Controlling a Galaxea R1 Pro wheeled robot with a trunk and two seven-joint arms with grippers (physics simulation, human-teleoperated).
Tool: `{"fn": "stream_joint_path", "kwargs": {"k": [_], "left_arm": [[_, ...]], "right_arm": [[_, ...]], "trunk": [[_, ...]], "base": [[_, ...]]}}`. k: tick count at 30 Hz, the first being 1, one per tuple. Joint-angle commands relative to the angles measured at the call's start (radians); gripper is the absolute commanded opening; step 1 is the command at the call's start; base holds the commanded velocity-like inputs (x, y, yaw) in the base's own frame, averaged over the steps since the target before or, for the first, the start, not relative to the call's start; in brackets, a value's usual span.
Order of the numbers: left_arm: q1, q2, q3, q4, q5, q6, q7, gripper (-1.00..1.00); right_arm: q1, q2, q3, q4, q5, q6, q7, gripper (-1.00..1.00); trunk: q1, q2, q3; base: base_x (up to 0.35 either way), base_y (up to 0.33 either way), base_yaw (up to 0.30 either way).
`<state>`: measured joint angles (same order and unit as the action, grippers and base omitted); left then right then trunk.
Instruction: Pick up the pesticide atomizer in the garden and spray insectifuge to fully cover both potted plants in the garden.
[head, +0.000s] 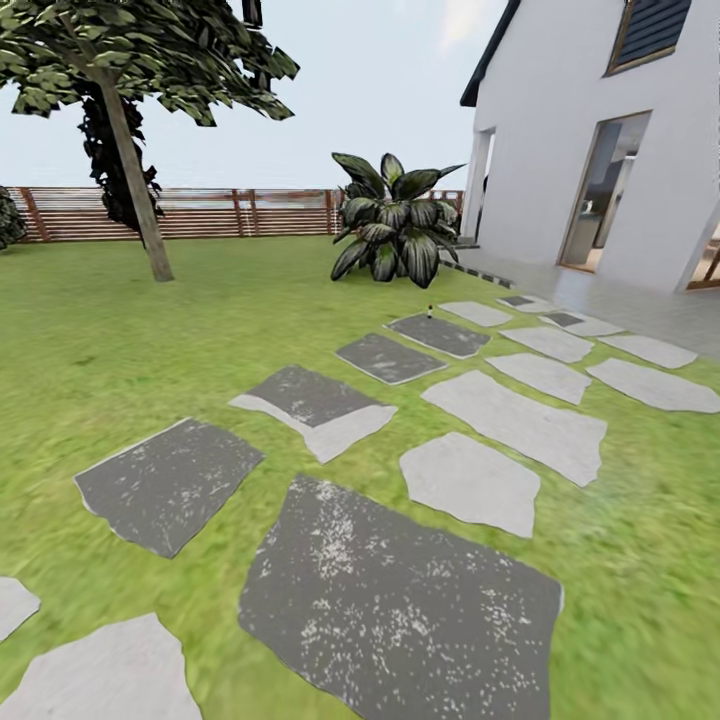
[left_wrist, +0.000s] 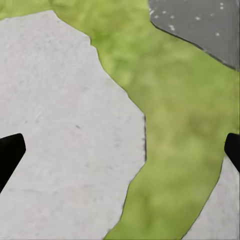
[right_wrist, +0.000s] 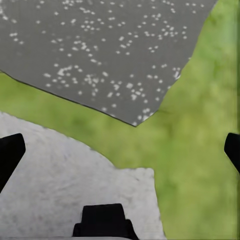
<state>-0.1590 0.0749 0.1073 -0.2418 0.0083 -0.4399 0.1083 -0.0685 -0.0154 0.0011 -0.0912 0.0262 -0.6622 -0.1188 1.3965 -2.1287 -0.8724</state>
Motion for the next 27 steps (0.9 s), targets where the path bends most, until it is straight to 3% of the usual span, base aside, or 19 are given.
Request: {"fn": "stream_joint_path", "kwargs": {"k": [1,27], "left_arm": [[-0.001,0.000,0.002,0.001,0.001,-0.003,0.001,1.00],[-0.001,-0.001,0.000,-0.001,-0.001,-0.003,0.001,1.00]], "right_arm": [[-0.001,0.000,0.000,0.001,0.003,-0.002,-0.004,1.00],[-0.001,0.000,0.000,0.001,0.003,-0.002,-0.004,1.00]], "trunk": [[0.000,0.000,-0.001],[0.000,0.000,-0.001]], "base": [[0.291,-0.142,0.000],[0.291,-0.142,0.000]]}}
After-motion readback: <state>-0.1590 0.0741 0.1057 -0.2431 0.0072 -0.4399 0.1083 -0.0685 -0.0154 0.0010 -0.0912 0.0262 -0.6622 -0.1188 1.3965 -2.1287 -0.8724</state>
